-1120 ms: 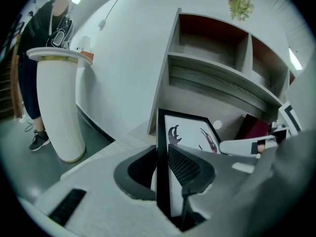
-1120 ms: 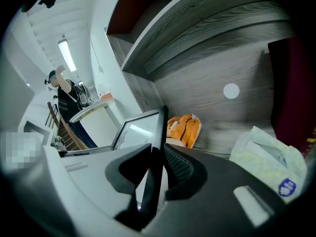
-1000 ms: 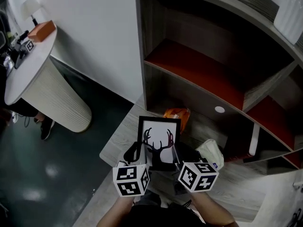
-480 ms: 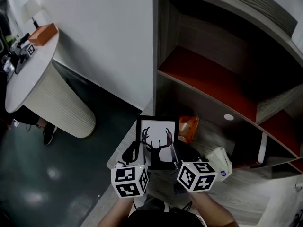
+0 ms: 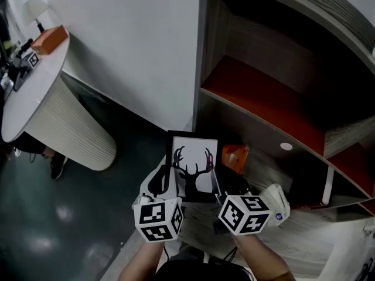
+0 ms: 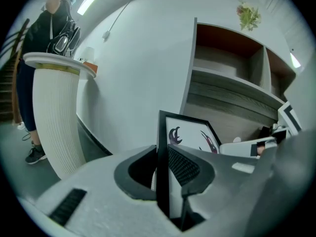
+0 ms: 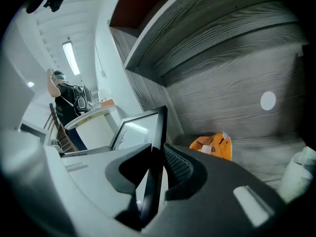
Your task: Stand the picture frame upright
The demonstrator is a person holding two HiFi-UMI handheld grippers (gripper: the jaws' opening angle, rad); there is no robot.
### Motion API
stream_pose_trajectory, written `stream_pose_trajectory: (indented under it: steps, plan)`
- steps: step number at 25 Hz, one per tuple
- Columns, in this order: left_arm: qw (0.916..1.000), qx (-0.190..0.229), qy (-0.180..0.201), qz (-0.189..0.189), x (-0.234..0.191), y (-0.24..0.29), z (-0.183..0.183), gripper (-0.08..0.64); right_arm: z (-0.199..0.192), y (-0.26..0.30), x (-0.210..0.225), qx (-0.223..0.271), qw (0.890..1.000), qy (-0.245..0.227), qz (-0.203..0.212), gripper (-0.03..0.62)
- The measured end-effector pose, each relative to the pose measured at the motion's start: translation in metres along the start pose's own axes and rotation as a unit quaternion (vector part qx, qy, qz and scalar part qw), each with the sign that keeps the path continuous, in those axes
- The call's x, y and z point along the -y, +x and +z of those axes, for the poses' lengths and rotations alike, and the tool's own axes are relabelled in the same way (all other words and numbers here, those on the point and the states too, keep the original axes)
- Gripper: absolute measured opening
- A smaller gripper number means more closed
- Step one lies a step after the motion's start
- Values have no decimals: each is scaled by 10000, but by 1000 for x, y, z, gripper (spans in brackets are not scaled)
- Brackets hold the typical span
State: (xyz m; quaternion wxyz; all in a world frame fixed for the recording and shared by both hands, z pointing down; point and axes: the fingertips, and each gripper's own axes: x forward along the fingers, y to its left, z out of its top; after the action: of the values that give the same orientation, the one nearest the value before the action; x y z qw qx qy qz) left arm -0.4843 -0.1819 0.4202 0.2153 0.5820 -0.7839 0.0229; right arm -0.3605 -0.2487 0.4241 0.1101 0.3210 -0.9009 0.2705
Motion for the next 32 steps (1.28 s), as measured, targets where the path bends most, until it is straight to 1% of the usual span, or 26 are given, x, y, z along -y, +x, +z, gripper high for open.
stream_pose_trajectory:
  steps: [5,13,19,28,32]
  plan:
    - [9998,170,-93,0,-3,2,7,68,10,4,-4,157,9998,-115,9,72]
    - [9996,261,-112,-23,-6,14,11,69,15,15,-1,278,9995,-121,-63,72]
    - [9997,227,-14,-40,-9,23,11,71,14,23,2,290,9994,-152,-124,72]
    - [9999,106,36,-114,-10,39,4,72,11,33,12,285,9993,-169,-143,72]
    - [9998,116,52,-172,-10,45,3,72,12,36,14,319,9992,-186,-136,74]
